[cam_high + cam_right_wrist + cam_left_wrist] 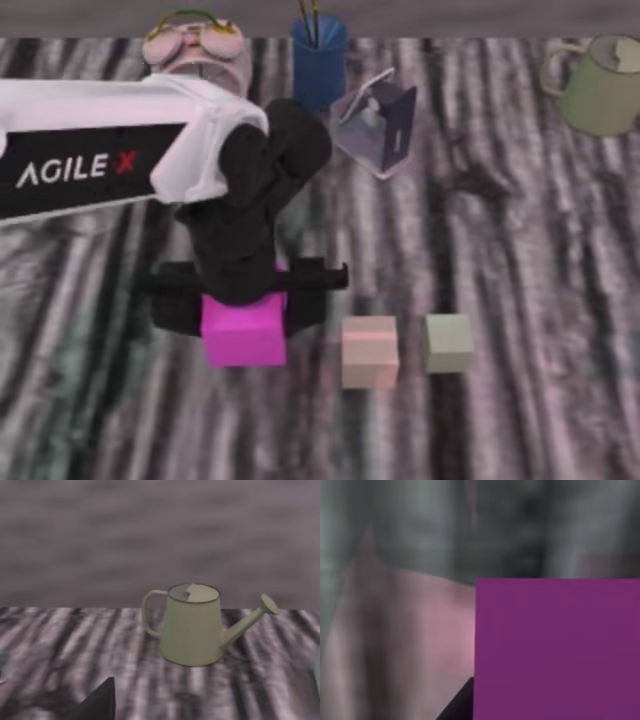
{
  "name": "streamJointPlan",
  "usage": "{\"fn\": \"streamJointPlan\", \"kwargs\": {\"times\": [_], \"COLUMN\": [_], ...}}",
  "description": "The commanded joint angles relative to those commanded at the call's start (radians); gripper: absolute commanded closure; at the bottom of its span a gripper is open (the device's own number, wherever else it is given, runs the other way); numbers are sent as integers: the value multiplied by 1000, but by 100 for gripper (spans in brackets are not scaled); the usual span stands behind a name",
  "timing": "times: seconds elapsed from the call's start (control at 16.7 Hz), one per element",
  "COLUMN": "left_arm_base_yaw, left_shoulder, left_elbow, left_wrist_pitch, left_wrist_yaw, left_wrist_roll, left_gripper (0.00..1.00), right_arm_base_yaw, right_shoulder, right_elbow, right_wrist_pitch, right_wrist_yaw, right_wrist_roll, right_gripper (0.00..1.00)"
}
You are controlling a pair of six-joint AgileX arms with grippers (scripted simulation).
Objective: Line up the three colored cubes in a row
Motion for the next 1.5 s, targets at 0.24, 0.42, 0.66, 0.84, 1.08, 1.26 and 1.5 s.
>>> {"fn": "streamJointPlan", "kwargs": {"times": [0.24, 0.42, 0.66, 0.84, 1.08, 1.26, 1.5], "left_arm_base_yaw": [0, 0, 0, 0, 0, 0, 0], "left_shoulder": [29, 29, 29, 29, 29, 29, 29], "left_elbow": [-51, -51, -51, -51, -51, -51, -51], "left_wrist_pitch": [72, 72, 72, 72, 72, 72, 72], "left_wrist_yaw": [-1, -1, -1, -1, -1, -1, -1], "left_wrist_roll": [0, 0, 0, 0, 0, 0, 0], "left_gripper": [100, 100, 70, 47, 17, 0, 0], "right_arm_base_yaw": [0, 0, 0, 0, 0, 0, 0], "right_shoulder": [0, 0, 0, 0, 0, 0, 0], "right_elbow": [0, 0, 0, 0, 0, 0, 0], "right_wrist_pitch": [0, 0, 0, 0, 0, 0, 0], "right_wrist_yaw": [0, 0, 0, 0, 0, 0, 0], "right_wrist_roll": [0, 0, 0, 0, 0, 0, 0], "right_gripper": [0, 0, 0, 0, 0, 0, 0]}}
